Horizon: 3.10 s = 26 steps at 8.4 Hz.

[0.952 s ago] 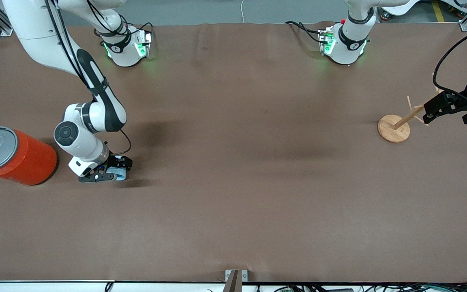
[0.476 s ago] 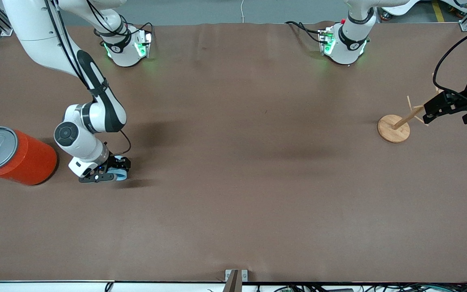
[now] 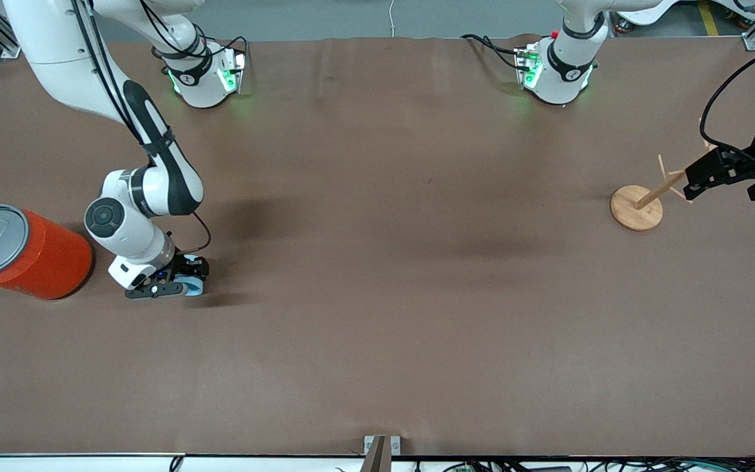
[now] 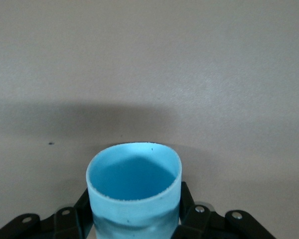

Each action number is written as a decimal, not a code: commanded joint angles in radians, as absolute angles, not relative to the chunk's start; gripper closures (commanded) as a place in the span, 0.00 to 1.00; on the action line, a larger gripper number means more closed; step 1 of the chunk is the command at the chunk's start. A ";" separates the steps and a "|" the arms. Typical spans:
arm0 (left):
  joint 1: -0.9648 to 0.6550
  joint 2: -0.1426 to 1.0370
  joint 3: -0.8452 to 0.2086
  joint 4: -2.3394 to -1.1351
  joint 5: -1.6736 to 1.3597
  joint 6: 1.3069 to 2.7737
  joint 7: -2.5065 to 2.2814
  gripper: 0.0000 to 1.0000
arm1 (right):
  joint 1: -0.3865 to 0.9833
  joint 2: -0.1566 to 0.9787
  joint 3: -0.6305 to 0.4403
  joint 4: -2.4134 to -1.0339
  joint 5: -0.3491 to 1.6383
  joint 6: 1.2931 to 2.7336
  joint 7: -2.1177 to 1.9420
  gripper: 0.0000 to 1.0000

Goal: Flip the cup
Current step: 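Close the right gripper around the light-blue cup, then lift the cup with the right gripper and carry it toward the table middle, then tilt the cup sideways with the right gripper while the left gripper approaches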

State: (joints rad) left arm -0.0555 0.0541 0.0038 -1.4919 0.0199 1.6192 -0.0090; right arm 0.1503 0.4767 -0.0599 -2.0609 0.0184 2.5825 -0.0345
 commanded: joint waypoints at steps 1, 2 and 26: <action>-0.058 0.063 0.003 -1.468 0.029 1.600 -0.020 0.00 | 0.219 0.364 -0.058 -2.002 0.018 2.356 -0.048 0.75; -0.058 0.063 0.002 -1.468 0.029 1.600 -0.020 0.00 | 0.254 0.339 -0.057 -1.958 0.014 2.285 -0.058 0.75; -0.103 0.276 -0.043 -1.477 -0.116 1.598 -0.020 0.00 | 0.870 0.876 -0.066 -1.353 -0.195 2.414 -0.534 0.75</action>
State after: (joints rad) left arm -0.1143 0.2355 -0.0418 -1.4966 -0.0715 1.6109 -0.0113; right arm 0.8828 0.8418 -0.0755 -1.4010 -0.1733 2.4183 -0.5195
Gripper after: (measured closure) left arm 0.000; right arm 0.326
